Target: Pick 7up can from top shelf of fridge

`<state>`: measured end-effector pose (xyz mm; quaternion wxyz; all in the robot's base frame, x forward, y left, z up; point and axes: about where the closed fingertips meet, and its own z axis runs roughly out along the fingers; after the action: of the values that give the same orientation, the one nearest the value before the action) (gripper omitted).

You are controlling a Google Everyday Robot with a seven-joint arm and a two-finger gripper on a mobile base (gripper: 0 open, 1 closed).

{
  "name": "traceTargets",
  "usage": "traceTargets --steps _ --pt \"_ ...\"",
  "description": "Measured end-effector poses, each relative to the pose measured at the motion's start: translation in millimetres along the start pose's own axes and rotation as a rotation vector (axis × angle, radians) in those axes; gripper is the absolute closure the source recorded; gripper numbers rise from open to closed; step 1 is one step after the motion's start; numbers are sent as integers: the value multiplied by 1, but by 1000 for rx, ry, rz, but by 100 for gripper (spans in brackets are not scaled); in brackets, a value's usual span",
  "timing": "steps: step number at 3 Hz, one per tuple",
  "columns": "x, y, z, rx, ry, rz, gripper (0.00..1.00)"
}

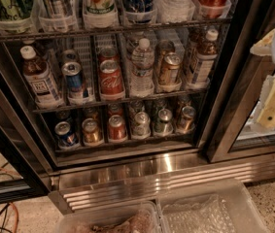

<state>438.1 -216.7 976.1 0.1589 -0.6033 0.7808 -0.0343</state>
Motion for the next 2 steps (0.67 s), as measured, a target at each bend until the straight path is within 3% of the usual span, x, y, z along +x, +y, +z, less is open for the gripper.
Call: traceTargets --steps 1,2 --pt "-2 -1 -1 13 -15 6 0" --pt "1 -9 1 32 -123 106 0"
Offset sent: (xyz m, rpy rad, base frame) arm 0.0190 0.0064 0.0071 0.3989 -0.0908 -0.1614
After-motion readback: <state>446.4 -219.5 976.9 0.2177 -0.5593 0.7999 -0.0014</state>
